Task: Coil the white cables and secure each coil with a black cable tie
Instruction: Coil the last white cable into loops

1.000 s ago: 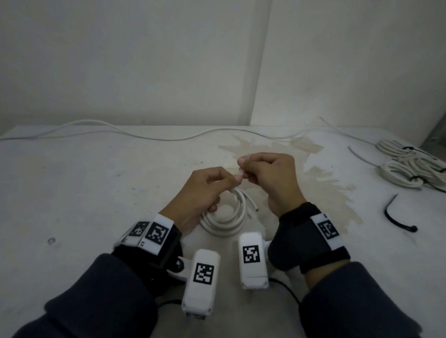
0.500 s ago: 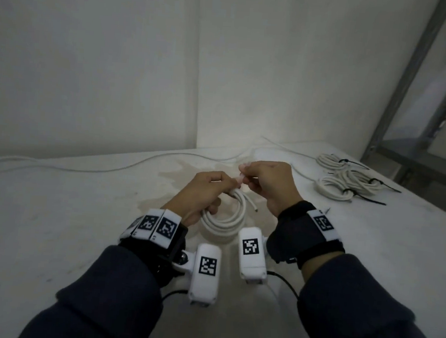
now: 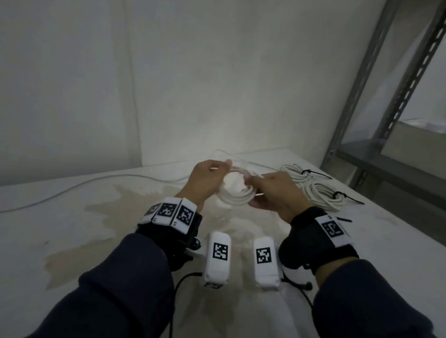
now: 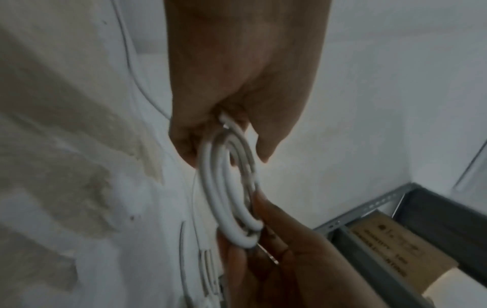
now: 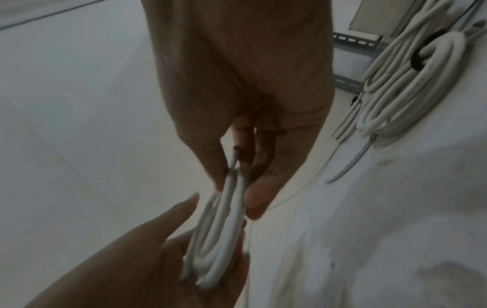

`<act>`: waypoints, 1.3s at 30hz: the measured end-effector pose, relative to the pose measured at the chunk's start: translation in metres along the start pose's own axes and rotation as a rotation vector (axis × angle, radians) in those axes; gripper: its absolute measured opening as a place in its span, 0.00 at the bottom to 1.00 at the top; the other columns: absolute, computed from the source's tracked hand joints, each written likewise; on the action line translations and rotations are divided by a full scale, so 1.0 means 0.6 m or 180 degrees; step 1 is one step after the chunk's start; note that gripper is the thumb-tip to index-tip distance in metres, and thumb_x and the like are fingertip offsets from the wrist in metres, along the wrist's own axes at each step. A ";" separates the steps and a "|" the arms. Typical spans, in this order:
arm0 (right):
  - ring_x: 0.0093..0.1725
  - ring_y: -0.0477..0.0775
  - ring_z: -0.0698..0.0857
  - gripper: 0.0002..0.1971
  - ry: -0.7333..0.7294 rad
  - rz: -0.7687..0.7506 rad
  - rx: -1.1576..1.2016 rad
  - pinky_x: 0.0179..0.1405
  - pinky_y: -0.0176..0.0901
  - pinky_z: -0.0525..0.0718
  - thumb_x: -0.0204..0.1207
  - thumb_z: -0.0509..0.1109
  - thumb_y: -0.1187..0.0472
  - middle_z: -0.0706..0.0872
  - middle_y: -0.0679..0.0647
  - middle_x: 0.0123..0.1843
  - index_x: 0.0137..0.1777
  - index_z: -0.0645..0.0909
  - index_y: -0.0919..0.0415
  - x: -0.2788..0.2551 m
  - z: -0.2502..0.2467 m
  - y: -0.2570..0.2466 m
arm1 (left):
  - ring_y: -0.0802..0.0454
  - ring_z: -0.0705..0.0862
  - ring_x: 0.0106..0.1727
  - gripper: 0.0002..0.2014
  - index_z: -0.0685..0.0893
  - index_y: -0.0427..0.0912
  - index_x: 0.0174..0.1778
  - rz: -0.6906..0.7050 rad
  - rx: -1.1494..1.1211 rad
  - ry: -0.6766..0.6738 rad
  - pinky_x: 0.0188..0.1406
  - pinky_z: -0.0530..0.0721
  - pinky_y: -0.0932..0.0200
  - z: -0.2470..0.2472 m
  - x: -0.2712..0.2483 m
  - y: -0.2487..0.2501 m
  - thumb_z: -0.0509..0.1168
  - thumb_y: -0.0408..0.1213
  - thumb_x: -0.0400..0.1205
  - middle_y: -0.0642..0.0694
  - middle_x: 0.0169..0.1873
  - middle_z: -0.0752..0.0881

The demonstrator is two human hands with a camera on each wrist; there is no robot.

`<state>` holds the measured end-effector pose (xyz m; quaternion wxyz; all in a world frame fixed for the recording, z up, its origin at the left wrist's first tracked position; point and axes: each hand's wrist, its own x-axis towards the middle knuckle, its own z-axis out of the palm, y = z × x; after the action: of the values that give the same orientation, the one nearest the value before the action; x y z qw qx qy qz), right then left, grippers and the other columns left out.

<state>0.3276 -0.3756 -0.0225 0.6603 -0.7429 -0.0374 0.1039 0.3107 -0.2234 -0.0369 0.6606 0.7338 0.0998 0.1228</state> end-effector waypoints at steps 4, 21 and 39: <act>0.38 0.57 0.87 0.04 0.0880 0.0171 0.0404 0.29 0.39 0.86 0.78 0.70 0.65 0.84 0.62 0.45 0.48 0.78 0.65 0.089 -0.062 0.027 | 0.43 0.65 0.79 0.30 0.65 0.42 0.79 0.0108 0.1479 0.0271 0.78 0.63 0.43 -0.009 0.088 -0.043 0.64 0.47 0.82 0.42 0.80 0.63; 0.59 0.61 0.86 0.13 0.1795 0.0399 0.0516 0.55 0.45 0.86 0.83 0.63 0.57 0.84 0.66 0.61 0.61 0.74 0.64 0.168 -0.093 0.074 | 0.61 0.73 0.38 0.11 0.80 0.53 0.39 0.0429 -0.2286 0.1012 0.43 0.62 0.55 -0.125 0.065 0.002 0.56 0.46 0.84 0.59 0.30 0.77; 0.60 0.73 0.80 0.37 -0.0477 0.1353 0.2443 0.47 0.61 0.85 0.79 0.64 0.40 0.72 0.74 0.67 0.76 0.61 0.69 0.004 0.092 -0.043 | 0.59 0.59 0.20 0.22 0.65 0.45 0.21 0.0931 0.0798 0.0122 0.24 0.58 0.63 -0.263 -0.156 0.036 0.65 0.37 0.79 0.51 0.17 0.62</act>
<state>0.3208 -0.3184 -0.0031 0.8476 -0.4256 0.1098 0.2972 0.1725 -0.1056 -0.0045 0.5371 0.8146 0.0192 0.2181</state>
